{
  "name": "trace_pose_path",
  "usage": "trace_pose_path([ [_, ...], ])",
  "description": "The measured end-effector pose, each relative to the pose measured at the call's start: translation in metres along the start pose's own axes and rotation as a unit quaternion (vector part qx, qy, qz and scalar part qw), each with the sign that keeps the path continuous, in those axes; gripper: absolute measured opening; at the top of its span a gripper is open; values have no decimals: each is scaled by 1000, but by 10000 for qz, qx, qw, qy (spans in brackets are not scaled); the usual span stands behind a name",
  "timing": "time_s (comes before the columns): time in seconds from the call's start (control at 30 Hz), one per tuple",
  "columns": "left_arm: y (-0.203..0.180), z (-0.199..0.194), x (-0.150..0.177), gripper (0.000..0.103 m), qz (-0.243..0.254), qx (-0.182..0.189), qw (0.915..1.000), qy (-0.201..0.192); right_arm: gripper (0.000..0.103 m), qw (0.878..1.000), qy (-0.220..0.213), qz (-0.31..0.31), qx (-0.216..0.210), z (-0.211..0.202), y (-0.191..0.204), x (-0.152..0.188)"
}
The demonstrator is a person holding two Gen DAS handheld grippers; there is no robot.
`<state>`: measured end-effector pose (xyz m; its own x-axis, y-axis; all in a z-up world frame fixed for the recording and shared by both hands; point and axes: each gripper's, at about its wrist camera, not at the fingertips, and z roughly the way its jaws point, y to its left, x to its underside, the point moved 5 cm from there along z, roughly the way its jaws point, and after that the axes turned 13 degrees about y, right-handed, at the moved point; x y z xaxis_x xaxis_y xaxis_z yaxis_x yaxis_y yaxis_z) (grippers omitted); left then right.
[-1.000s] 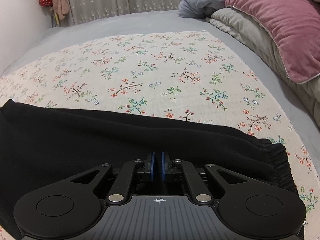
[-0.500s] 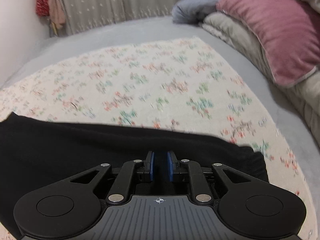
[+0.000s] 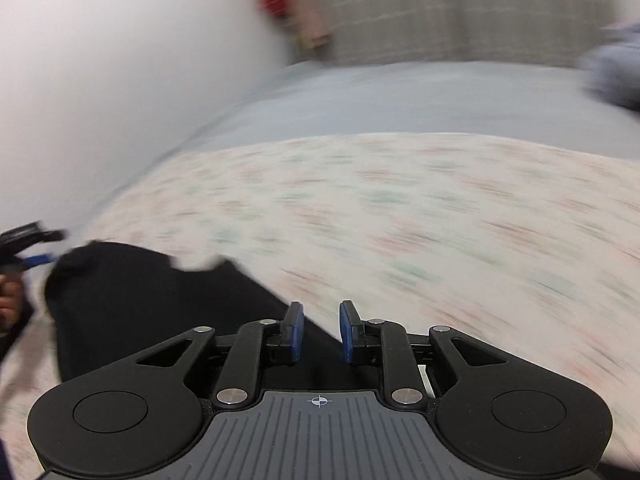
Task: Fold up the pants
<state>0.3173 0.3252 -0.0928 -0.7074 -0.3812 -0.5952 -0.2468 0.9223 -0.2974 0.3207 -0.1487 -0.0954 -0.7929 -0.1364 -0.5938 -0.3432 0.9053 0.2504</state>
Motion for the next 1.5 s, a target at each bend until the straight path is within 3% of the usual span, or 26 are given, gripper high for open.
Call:
trace_pose_path([
  [0.13,-20,30,-13,103,732,157,9954,602,35,9963,584,-629,-95,70,34,-42],
  [0.3,-27,76,4,103,1204,-394,9843,1229,36,9889,1171,-582,-699,127,44,-56],
  [0.33,-27,78,11,82,1228,-324,9841,1242,36,9884,1196,-682,-636,132,48,-54],
  [0.37,-27,78,17,67,1167,-124,9855,1224,27,9885,1136,-885,-457,132,55,-49],
  [0.4,-27,76,21,61,1096,-39,9876,1124,17,9883,1072,-1041,-303,130,60,-46],
  [0.47,-28,56,26,40,1116,-37,9913,698,10,9892,802,-1225,-5,118,71,-44],
  [0.5,-26,44,27,39,1062,30,9933,449,10,9910,531,-1223,100,104,73,-48],
  [0.57,-16,17,25,38,839,627,9945,-77,7,9944,-85,-1039,150,64,79,-56],
  [0.63,-5,9,27,39,846,1093,9897,-383,7,9932,-647,-945,214,28,85,-60],
  [0.7,-9,30,31,42,982,1044,9897,-29,7,9931,-871,-708,344,21,76,-66],
  [0.77,-17,54,32,54,1114,572,9920,180,7,9955,-693,-453,462,45,61,-71],
  [0.87,-29,54,18,73,1314,333,9907,-130,7,9949,-81,-569,831,105,46,-70],
  [0.93,-27,43,8,74,1249,222,9910,-420,7,9955,200,-482,793,130,32,-68],
  [1.0,-16,34,2,79,1151,-6,9916,-584,7,9986,56,-58,530,129,17,-72],
  [1.07,0,32,4,79,934,-60,9947,-416,0,9958,-241,89,883,116,8,-79],
  [1.17,21,13,17,84,421,203,9986,-247,0,9963,-384,225,732,107,5,-81],
  [1.27,35,-14,32,103,-233,324,9991,-149,0,9922,-35,-299,1209,114,17,-69],
  [1.3,36,-20,38,103,-384,344,9986,-138,1,9894,-126,-348,1405,106,22,-65],
  [1.37,25,-18,47,103,-404,558,9975,138,14,9843,-538,-336,1647,78,38,-59],
  [1.43,5,-6,58,103,-153,698,9963,484,16,9844,-833,-288,1525,50,60,-49],
  [1.5,-11,14,68,103,18,454,9962,741,16,9891,-766,-662,1066,33,104,-24],
])
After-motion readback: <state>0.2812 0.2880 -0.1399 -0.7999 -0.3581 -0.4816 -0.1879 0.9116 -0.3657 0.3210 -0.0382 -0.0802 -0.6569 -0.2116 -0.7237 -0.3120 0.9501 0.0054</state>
